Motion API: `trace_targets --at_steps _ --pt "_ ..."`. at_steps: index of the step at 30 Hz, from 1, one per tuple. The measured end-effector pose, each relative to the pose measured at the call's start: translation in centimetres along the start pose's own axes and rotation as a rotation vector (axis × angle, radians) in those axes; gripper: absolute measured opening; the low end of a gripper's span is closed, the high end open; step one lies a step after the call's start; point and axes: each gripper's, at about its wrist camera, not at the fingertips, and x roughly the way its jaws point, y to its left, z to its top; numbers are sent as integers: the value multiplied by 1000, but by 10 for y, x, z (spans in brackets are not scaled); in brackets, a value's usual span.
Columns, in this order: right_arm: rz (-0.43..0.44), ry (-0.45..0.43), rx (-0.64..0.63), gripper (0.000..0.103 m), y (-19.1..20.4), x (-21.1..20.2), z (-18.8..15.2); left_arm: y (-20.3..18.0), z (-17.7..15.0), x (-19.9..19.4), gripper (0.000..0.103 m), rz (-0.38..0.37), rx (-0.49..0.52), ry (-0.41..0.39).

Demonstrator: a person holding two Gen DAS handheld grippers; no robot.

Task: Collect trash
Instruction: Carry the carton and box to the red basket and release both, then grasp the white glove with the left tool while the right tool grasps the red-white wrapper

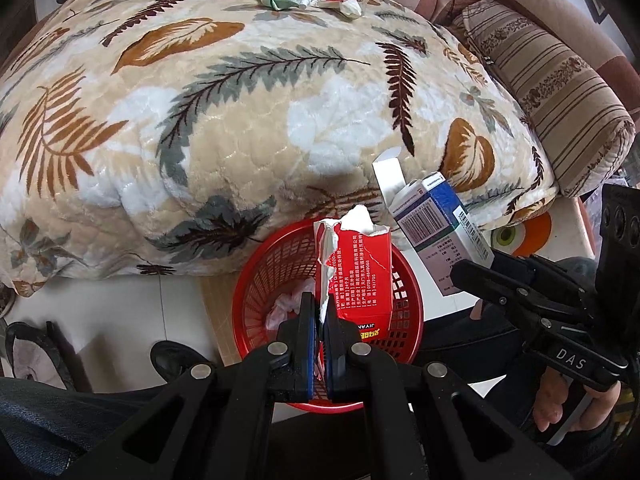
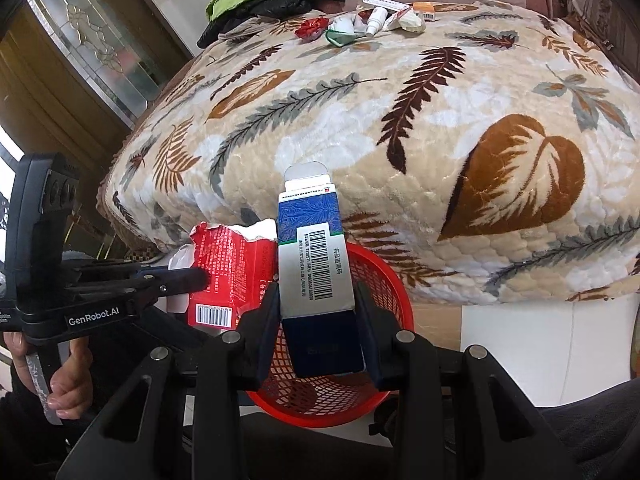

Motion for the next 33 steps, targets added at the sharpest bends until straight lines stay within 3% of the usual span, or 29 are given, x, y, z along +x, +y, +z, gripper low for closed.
trace_targets --at_steps 16,17,19,24,26,28,30,33 --pt "-12 17 6 37 -1 6 -1 -1 -1 12 4 13 3 46" --pt "-15 17 12 38 -3 7 -1 0 -1 14 10 12 0 60" --pt "-19 15 29 55 -6 7 -1 1 -2 16 22 6 -6 72" --pt "29 -27 56 57 -9 -2 3 -2 0 9 39 13 4 35" --pt "35 -71 52 57 -7 -13 8 -6 3 -5 40 62 21 -39" --pt "32 -125 48 65 -6 -25 16 -9 11 -20 51 93 31 -103" --pt "18 -197 35 68 -5 -43 33 -13 24 -43 74 125 43 -197" --pt "-10 -300 15 81 -6 -68 69 -17 50 -75 90 159 49 -320"
